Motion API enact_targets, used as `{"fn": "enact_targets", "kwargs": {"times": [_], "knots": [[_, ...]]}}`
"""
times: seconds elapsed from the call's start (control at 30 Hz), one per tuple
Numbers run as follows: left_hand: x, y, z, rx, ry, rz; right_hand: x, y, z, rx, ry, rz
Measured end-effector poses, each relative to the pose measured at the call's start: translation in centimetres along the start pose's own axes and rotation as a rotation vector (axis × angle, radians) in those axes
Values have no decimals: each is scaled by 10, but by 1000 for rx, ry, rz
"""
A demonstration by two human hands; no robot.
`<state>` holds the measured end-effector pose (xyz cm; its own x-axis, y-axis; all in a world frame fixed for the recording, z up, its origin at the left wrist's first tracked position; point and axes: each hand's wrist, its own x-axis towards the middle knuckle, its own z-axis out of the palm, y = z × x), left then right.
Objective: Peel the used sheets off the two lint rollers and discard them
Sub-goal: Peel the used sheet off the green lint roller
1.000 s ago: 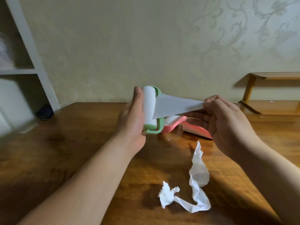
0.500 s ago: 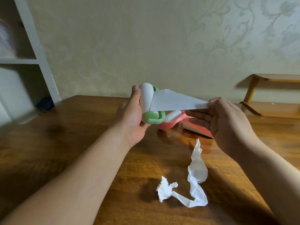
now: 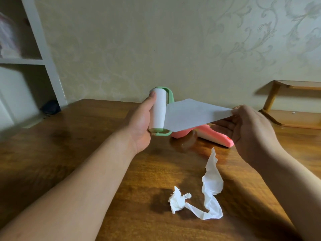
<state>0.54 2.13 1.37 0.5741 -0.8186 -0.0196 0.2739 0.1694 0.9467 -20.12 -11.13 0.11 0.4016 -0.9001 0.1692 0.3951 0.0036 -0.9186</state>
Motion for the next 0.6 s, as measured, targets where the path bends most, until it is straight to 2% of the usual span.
{"fn": "enact_targets", "kwargs": {"times": [0.23, 0.37, 0.5, 0.6], "knots": [[2, -2, 3, 39, 46, 80, 2, 5, -2, -17, -55, -11], [8, -1, -7, 73, 52, 71, 6, 4, -5, -32, -2, -23], [8, 2, -11, -49, -32, -5, 9, -2, -10, 37, 110, 27], [10, 2, -11, -144, -30, -37, 10, -4, -14, 79, 123, 43]]}}
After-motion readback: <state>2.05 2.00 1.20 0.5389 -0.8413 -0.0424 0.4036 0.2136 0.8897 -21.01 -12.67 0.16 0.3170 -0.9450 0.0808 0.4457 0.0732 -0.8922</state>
